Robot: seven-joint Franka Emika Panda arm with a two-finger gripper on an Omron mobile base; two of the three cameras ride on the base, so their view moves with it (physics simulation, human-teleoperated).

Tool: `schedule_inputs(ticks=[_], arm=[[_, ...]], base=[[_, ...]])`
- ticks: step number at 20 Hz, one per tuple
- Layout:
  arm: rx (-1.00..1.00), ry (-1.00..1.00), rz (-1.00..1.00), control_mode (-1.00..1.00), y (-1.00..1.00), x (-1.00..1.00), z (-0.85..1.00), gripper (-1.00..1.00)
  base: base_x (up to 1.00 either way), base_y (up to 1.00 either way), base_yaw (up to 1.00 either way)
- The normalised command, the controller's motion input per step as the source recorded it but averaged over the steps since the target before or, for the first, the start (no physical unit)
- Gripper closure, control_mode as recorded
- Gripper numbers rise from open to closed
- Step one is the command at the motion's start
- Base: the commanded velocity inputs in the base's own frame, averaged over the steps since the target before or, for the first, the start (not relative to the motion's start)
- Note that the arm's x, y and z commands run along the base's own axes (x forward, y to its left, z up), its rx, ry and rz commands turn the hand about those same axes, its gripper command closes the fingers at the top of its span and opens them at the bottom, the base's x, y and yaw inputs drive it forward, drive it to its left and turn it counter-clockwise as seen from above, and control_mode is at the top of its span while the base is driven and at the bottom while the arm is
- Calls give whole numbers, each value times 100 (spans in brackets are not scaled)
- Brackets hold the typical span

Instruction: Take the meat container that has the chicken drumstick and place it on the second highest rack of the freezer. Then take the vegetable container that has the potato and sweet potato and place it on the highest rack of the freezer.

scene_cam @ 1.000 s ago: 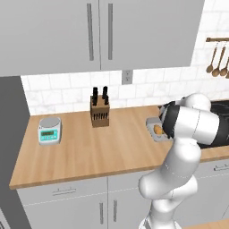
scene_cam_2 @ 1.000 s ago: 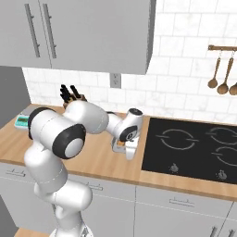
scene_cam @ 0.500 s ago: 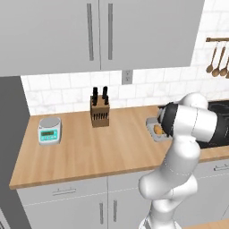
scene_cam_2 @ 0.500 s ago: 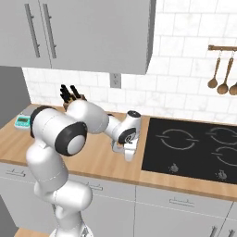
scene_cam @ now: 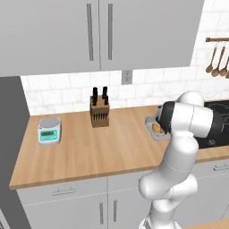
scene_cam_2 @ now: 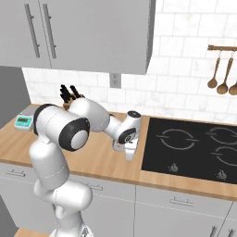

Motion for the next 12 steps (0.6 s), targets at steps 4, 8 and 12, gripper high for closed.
schedule_inputs(ticks=[4, 8, 12], arm=[[0, 0, 0, -100, 18, 3, -28, -100], [0, -1, -2, -100, 3, 0, 0, -100], [0, 0, 0, -100, 0, 0, 0, -100]], base=[[0, 0, 0], [0, 0, 0], [0, 0, 0]])
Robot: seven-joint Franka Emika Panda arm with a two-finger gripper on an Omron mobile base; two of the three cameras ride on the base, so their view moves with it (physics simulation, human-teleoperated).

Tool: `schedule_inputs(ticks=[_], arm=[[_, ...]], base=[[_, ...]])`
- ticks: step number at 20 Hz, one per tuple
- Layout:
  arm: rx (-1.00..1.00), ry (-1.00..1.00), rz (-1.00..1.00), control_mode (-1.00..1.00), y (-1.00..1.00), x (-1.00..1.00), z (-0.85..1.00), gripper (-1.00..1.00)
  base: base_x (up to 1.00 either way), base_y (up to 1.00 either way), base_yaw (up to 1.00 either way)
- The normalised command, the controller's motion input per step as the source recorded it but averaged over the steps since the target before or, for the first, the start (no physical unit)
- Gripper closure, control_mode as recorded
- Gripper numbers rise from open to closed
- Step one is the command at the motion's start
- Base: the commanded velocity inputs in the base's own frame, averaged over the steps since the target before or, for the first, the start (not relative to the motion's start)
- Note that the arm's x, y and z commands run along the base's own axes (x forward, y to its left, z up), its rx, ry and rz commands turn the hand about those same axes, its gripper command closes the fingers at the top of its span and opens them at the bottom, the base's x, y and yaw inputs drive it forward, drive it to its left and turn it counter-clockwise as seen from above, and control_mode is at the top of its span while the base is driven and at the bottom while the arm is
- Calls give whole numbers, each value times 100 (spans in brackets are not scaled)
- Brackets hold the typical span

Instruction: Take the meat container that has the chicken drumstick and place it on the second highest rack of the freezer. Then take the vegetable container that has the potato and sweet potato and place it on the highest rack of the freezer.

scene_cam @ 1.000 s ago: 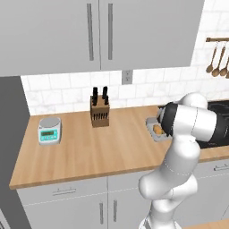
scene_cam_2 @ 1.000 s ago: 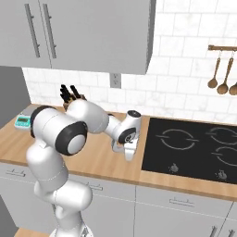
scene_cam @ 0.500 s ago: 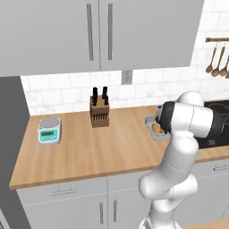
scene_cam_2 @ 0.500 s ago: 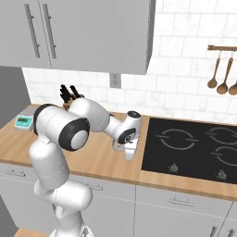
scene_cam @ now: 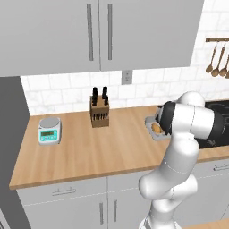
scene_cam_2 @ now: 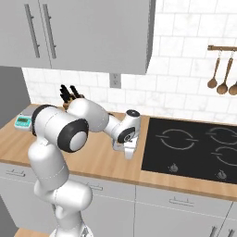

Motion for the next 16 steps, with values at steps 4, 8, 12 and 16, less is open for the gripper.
schedule_inputs(ticks=[4, 8, 12, 16], arm=[[0, 0, 0, -100, 0, 0, 0, 100], [0, 0, 0, -100, 0, 0, 0, 100], [0, 0, 0, -100, 0, 0, 0, 100], [0, -1, 0, -100, 0, -1, -1, 100]], base=[[0, 0, 0], [0, 0, 0], [0, 0, 0], [0, 0, 0]])
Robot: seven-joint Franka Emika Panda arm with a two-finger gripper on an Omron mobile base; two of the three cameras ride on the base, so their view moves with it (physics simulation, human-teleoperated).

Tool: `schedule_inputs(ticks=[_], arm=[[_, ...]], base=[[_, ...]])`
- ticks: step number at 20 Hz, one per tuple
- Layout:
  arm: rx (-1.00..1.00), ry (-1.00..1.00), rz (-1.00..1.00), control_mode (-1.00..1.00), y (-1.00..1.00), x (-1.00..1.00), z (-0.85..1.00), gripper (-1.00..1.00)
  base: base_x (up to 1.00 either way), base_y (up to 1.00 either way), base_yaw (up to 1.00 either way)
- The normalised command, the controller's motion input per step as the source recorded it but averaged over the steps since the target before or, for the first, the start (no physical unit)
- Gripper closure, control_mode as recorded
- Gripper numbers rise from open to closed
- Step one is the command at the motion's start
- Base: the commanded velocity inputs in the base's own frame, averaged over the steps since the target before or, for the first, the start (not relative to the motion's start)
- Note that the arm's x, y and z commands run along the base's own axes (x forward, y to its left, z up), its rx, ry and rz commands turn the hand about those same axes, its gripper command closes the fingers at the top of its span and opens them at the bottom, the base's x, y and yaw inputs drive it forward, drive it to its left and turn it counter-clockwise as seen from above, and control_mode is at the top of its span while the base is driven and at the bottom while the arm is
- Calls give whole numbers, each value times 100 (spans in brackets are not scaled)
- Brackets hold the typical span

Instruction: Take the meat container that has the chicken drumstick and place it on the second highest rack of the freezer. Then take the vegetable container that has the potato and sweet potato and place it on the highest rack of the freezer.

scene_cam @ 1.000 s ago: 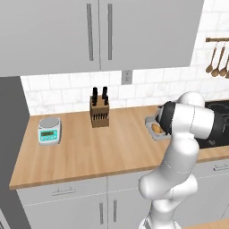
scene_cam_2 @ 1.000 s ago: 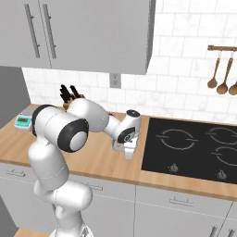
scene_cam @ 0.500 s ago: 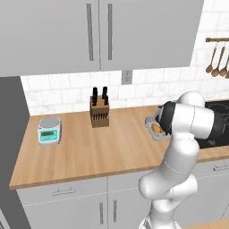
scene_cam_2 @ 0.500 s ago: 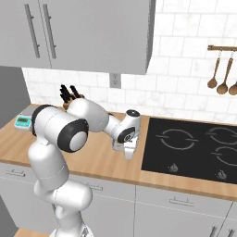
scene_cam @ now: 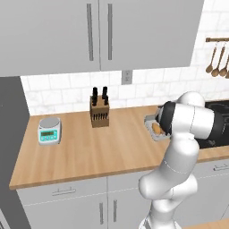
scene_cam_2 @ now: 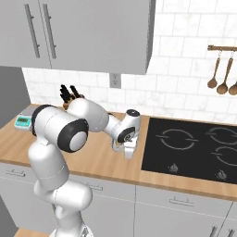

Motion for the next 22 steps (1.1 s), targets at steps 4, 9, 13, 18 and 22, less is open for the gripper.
schedule_inputs(ticks=[4, 9, 13, 18, 22], arm=[[-1, -5, -4, -100, 2, -12, 20, 100], [0, -2, -7, -100, 0, -20, 87, 100], [0, 0, -3, -100, 41, -53, 98, 100], [-2, 3, 0, -100, 100, -96, 56, 100], [0, 2, 0, -100, 96, -100, 70, 100]], base=[[0, 0, 0], [0, 0, 0], [0, 0, 0], [0, 0, 0], [0, 0, 0]])
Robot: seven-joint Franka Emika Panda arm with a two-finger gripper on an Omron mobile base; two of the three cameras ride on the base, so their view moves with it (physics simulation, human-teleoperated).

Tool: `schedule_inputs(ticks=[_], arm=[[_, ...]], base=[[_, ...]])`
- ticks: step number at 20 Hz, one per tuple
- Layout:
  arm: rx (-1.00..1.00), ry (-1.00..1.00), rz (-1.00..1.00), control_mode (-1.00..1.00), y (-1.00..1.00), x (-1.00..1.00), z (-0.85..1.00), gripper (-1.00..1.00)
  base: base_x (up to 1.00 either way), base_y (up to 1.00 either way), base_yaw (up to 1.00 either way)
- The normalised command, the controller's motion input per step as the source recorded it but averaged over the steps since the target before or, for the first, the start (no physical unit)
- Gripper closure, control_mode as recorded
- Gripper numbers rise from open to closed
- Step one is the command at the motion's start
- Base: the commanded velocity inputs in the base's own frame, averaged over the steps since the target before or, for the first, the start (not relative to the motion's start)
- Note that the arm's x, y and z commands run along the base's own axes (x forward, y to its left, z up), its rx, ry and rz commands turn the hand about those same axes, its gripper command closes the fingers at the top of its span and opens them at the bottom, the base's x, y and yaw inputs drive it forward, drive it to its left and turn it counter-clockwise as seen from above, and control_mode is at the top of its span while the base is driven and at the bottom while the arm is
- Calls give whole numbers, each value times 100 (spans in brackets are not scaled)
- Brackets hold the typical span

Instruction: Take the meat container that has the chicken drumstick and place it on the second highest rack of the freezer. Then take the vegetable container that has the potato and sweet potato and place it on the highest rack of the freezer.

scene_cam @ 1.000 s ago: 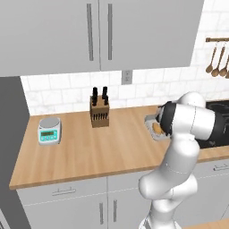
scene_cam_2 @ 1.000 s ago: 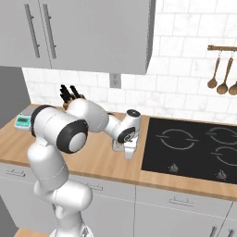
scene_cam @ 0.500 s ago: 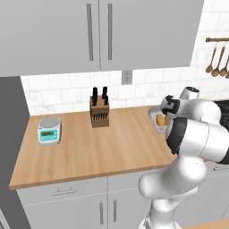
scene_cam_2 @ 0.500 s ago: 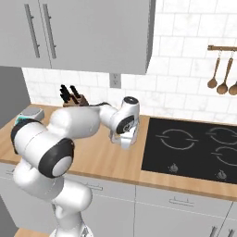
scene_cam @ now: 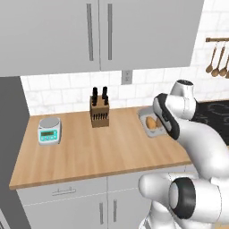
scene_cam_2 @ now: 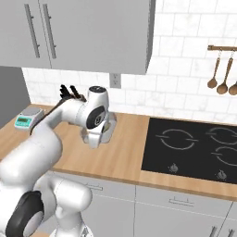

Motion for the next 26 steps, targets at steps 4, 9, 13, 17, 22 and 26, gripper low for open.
schedule_inputs(ticks=[4, 9, 13, 17, 22, 26], arm=[[7, 0, -5, -100, 59, -79, 82, 100], [9, 4, -7, -100, 7, -55, 63, 100], [4, 10, 0, -100, -6, 0, 47, 100], [0, 4, 0, -100, 0, 0, 34, 100], [1, 0, 0, -100, -3, -27, 1, 100], [6, 0, 2, -100, -13, -47, -6, 100]], base=[[0, 0, 0], [0, 0, 0], [0, 0, 0], [0, 0, 0], [0, 0, 0], [0, 0, 0]])
